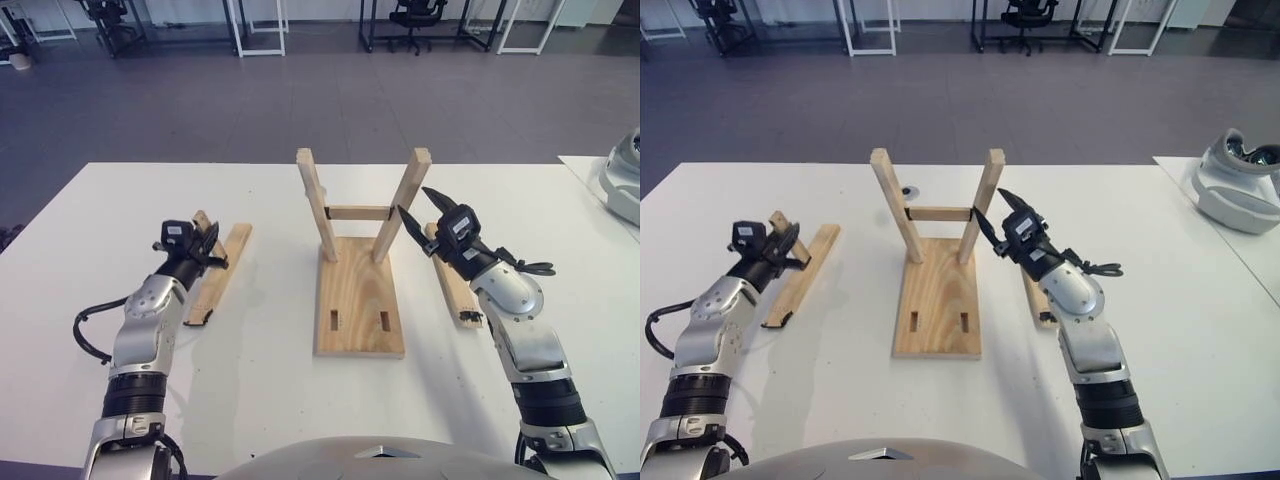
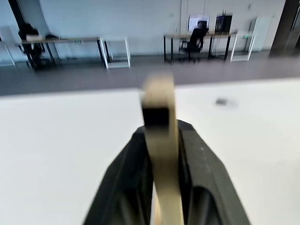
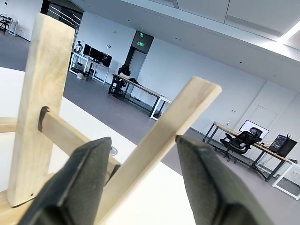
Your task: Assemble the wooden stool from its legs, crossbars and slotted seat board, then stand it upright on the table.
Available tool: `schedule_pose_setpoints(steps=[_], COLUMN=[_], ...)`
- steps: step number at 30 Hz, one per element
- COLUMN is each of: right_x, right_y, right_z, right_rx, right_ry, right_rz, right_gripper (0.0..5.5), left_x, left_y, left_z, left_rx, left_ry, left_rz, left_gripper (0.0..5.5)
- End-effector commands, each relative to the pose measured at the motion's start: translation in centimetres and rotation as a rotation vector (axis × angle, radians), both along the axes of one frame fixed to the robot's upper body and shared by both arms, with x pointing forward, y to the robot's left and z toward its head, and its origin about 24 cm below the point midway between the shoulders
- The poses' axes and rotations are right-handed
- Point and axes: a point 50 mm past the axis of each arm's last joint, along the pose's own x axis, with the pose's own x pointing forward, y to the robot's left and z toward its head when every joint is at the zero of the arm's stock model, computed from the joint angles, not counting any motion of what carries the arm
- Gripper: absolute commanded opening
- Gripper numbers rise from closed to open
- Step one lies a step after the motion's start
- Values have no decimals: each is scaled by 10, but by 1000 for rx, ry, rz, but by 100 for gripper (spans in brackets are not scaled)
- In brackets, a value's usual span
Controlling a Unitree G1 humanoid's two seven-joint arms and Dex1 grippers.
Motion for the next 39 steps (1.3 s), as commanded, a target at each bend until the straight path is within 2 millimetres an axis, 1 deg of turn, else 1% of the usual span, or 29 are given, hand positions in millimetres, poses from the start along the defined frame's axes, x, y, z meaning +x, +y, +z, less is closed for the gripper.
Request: schedule_pose_setpoints(steps=[1,4,10,17,18,20,22,25,28,29,31,32,33,34,35,36,37,38,39], right_x=[4,4,1,-4,-4,-5,-4,-4,-4,-4,-2,0,2,3,6,8,9,11,13], right_y=[-2,-2,-8,-7,-7,-5,-6,-6,-6,-6,-11,-17,-21,-24,-23,-19,-14,-6,2], right_z=[4,3,-1,-6,-7,-8,-9,-10,-9,-9,-4,4,12,26,44,63,79,96,111], right_rx=[8,12,5,9,10,10,8,6,5,18,86,174,255,366,486,587,659,732,785], right_ry=[-19,-19,-5,11,13,16,20,21,20,22,46,65,80,88,85,83,87,91,97], right_rz=[-16,-22,-43,-59,-60,-61,-62,-69,-71,-76,-79,-80,-67,-25,40,125,204,287,355], right_gripper=[257,257,257,257,257,257,257,257,257,257,257,257,257,257,257,257,257,276,294], left_x=[4,1,-7,-29,-32,-34,-35,-36,-38,-38,-41,-34,-27,-17,-8,-3,0,2,5], left_y=[2,4,6,-4,-3,1,4,6,9,13,28,30,29,26,28,30,32,30,24], left_z=[6,6,15,-6,-10,-15,-15,-13,-16,-18,-24,-13,4,31,60,89,111,130,146], left_rx=[33,44,70,76,108,147,154,152,162,160,152,105,46,-19,-66,-91,-103,-92,-74], left_ry=[28,81,208,402,425,448,450,440,444,446,438,347,234,82,-67,-200,-293,-359,-408], left_rz=[-35,-65,-114,-146,-143,-133,-125,-120,-124,-122,-86,-91,-118,-157,-178,-189,-198,-219,-257], left_gripper=[144,184,284,391,391,360,313,261,209,203,203,203,203,203,203,203,203,203,203])
